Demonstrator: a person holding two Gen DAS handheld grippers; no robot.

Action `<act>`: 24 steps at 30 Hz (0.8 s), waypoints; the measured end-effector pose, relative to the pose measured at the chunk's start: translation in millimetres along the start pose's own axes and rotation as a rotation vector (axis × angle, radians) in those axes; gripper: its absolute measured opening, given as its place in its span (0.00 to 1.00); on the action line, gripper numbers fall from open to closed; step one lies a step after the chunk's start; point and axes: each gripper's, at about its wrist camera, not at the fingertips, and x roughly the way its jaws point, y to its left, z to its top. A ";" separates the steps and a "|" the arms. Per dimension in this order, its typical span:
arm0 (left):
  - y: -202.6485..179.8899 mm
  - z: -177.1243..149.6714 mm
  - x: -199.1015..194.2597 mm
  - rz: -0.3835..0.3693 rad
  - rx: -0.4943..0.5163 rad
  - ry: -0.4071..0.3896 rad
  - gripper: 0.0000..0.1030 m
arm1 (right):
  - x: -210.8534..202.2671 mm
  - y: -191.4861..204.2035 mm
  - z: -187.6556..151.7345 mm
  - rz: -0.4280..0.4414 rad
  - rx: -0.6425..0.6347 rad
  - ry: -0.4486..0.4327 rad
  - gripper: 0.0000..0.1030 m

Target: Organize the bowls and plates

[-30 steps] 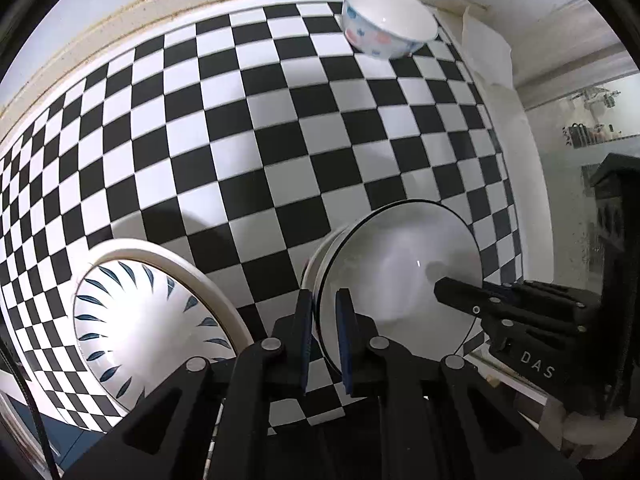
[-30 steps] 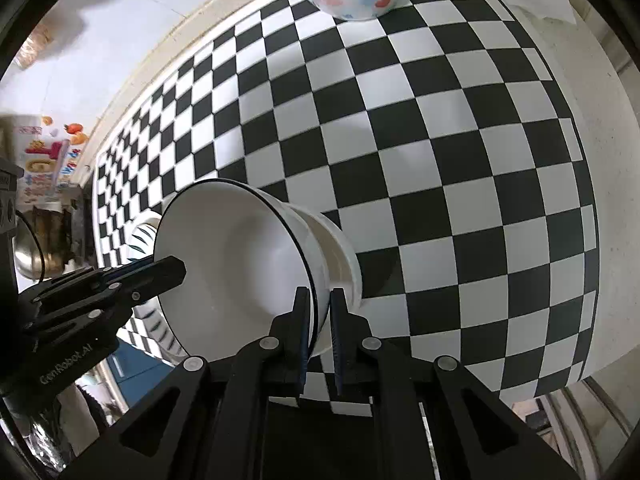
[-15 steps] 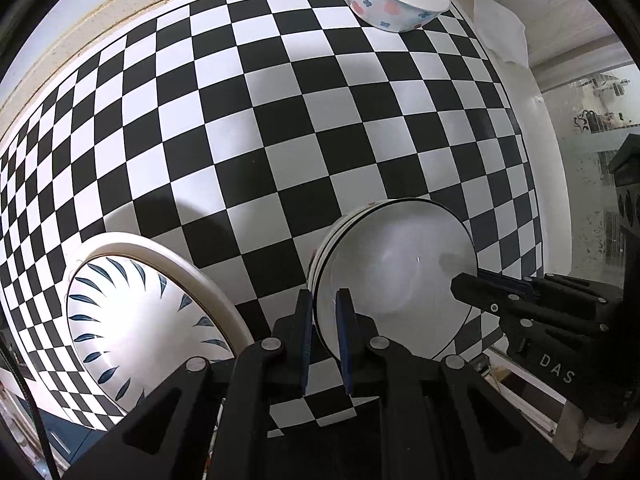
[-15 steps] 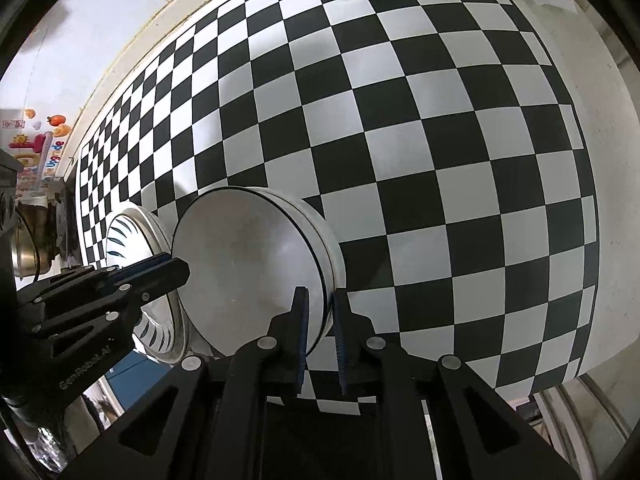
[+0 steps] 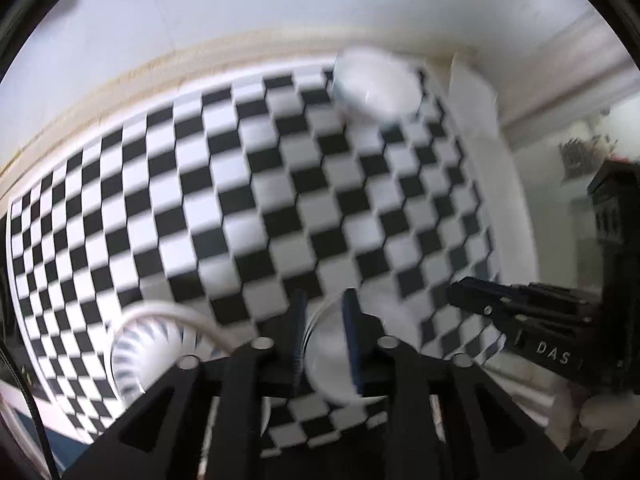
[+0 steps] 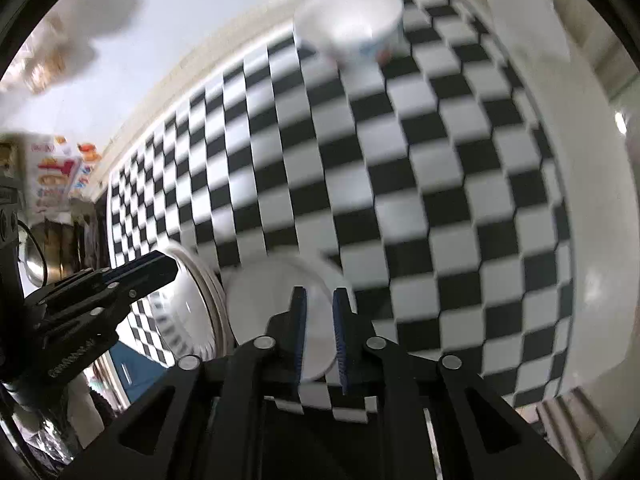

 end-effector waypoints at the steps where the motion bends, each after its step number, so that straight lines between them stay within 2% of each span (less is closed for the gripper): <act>1: 0.9 13.5 -2.4 -0.011 -0.015 -0.012 0.20 | -7.7 -2.1 12.4 0.005 0.005 -0.019 0.30; 2: 1.4 33.2 -2.1 -0.029 -0.032 -0.020 0.20 | -15.0 -5.3 26.6 0.009 0.010 -0.046 0.41; 4: 2.2 60.4 3.3 -0.040 -0.046 -0.019 0.20 | -24.4 -14.3 54.2 0.010 0.032 -0.096 0.50; 7: 2.0 106.2 23.2 -0.058 -0.063 -0.003 0.20 | -24.8 -34.2 100.7 0.031 0.098 -0.132 0.50; 11: 3.2 155.6 68.0 -0.113 -0.110 0.078 0.20 | -10.0 -56.0 154.7 0.047 0.150 -0.150 0.50; 17: -0.4 197.4 117.1 -0.063 -0.103 0.136 0.20 | 25.9 -75.0 209.6 0.010 0.182 -0.118 0.50; 21: -0.9 215.1 138.0 -0.042 -0.092 0.162 0.20 | 51.9 -81.8 229.2 -0.034 0.178 -0.089 0.45; 23: -1.2 219.2 143.5 -0.028 -0.086 0.161 0.20 | 62.1 -84.7 235.4 -0.034 0.183 -0.071 0.30; 24: -1.6 219.9 145.8 -0.025 -0.081 0.163 0.20 | 66.5 -85.5 237.5 -0.033 0.183 -0.061 0.27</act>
